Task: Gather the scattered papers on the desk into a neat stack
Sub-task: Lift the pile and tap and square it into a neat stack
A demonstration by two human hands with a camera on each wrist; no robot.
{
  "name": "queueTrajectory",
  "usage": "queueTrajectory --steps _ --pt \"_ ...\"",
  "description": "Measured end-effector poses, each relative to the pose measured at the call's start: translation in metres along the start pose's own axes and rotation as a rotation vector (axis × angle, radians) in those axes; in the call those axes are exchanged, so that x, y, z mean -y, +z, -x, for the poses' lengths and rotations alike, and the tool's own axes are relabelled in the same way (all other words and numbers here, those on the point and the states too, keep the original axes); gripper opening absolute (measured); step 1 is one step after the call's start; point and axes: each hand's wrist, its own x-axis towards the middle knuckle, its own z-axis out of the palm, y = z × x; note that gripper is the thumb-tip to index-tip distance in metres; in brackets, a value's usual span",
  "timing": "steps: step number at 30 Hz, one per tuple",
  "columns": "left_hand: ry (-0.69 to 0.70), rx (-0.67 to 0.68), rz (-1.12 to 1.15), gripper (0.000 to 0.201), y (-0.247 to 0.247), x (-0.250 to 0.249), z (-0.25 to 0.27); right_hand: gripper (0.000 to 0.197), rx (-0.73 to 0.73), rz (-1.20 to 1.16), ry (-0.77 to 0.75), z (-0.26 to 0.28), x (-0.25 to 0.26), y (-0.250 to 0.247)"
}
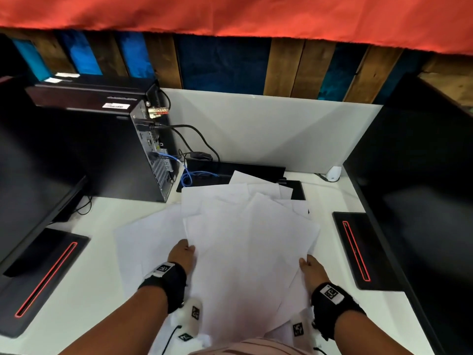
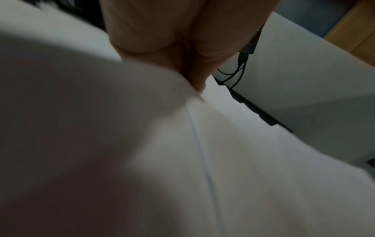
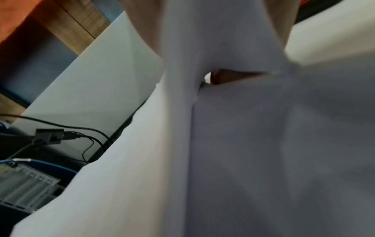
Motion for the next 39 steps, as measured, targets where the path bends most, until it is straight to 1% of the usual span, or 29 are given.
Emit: queueTrajectory --steps 1,3,4,6,7,9,10,12,14,16,18,19,21,22,23,25,26,27,28,29,30,32,33,34,35,36,38,39 --pt "-0.014 0.024 0.048 0.025 0.01 -0.004 0.005 0.046 0.011 0.003 0.005 0.001 0.001 0.004" --pt "-0.076 0.081 0.155 0.047 0.026 -0.011 0.017 0.047 0.063 0.006 0.017 0.005 0.004 0.011" --pt "-0.097 0.11 0.185 0.053 0.033 -0.012 0.021 0.048 0.097 0.015 0.027 0.008 0.007 0.012" --pt "-0.114 0.161 0.217 0.059 0.04 -0.013 0.024 0.052 0.133 0.013 0.011 0.01 0.011 0.013" --pt "-0.111 0.167 0.224 0.062 0.04 -0.015 0.025 0.054 0.124 -0.031 -0.027 0.01 0.012 0.013" --pt "-0.076 0.135 0.256 0.068 0.04 -0.014 0.022 0.061 0.052 -0.129 -0.124 0.012 0.012 0.01" --pt "-0.044 0.109 0.29 0.07 0.039 -0.014 0.022 0.063 0.026 -0.139 -0.161 0.014 0.013 0.01" --pt "-0.001 0.106 0.356 0.073 0.038 -0.014 0.023 0.058 0.001 -0.127 -0.197 0.018 0.015 0.011" --pt "0.007 0.111 0.397 0.073 0.038 -0.016 0.024 0.051 -0.022 -0.08 -0.17 0.017 0.014 0.015" --pt "-0.007 0.114 0.4 0.077 0.036 -0.016 0.022 0.05 -0.035 -0.055 -0.095 0.012 0.01 0.017" --pt "-0.015 0.115 0.362 0.067 0.036 -0.014 0.019 0.048 -0.04 -0.043 -0.048 0.009 0.01 0.015" --pt "-0.025 0.111 0.325 0.057 0.036 -0.014 0.018 0.047 -0.032 -0.018 -0.038 0.007 0.011 0.012" --pt "-0.013 0.066 0.247 0.034 0.033 -0.017 0.017 0.045 0.0 0.029 -0.035 0.002 0.015 0.005" --pt "-0.005 0.033 0.234 0.03 0.032 -0.017 0.014 0.045 0.014 0.044 -0.037 0.0 0.018 0.003" --pt "-0.015 0.015 0.254 0.033 0.029 -0.019 0.012 0.045 0.021 0.063 -0.033 -0.002 0.021 0.001" --pt "-0.069 0.025 0.3 0.046 0.028 -0.019 0.006 0.045 0.031 0.113 -0.034 -0.006 0.023 -0.002" --pt "-0.062 0.037 0.302 0.047 0.028 -0.02 0.004 0.045 0.05 0.141 -0.04 -0.007 0.025 -0.002" --pt "-0.04 0.057 0.277 0.04 0.029 -0.021 0.004 0.045 0.082 0.164 -0.046 -0.006 0.028 -0.002" --pt "-0.008 0.071 0.221 0.03 0.029 -0.023 0.006 0.045 0.118 0.179 -0.054 -0.005 0.03 -0.001" --pt "-0.001 0.082 0.154 0.025 0.03 -0.026 0.007 0.046 0.153 0.188 -0.063 -0.003 0.031 0.0" --pt "0.005 0.076 0.109 0.025 0.033 -0.028 0.006 0.046 0.178 0.194 -0.077 -0.002 0.031 0.002" --pt "-0.015 0.085 0.081 0.04 0.037 -0.031 0.002 0.048 0.203 0.2 -0.103 0.001 0.031 0.005" --pt "-0.016 0.096 0.062 0.042 0.037 -0.035 0.001 0.048 0.193 0.189 -0.121 0.003 0.032 0.005" --pt "-0.017 0.108 0.044 0.038 0.037 -0.036 -0.001 0.05 0.17 0.157 -0.143 0.006 0.035 0.005" --pt "-0.022 0.125 0.02 0.03 0.036 -0.037 -0.001 0.055 0.131 0.098 -0.157 0.009 0.036 0.005" --pt "-0.02 0.134 -0.011 0.027 0.036 -0.04 0.001 0.063 0.087 0.025 -0.162 0.01 0.035 0.004" --pt "0.009 0.096 -0.033 0.031 0.036 -0.044 0.004 0.08 0.0 -0.107 -0.129 0.014 0.037 0.004" --pt "0.009 0.09 -0.013 0.033 0.037 -0.044 0.005 0.085 -0.019 -0.162 -0.093 0.015 0.039 0.005"
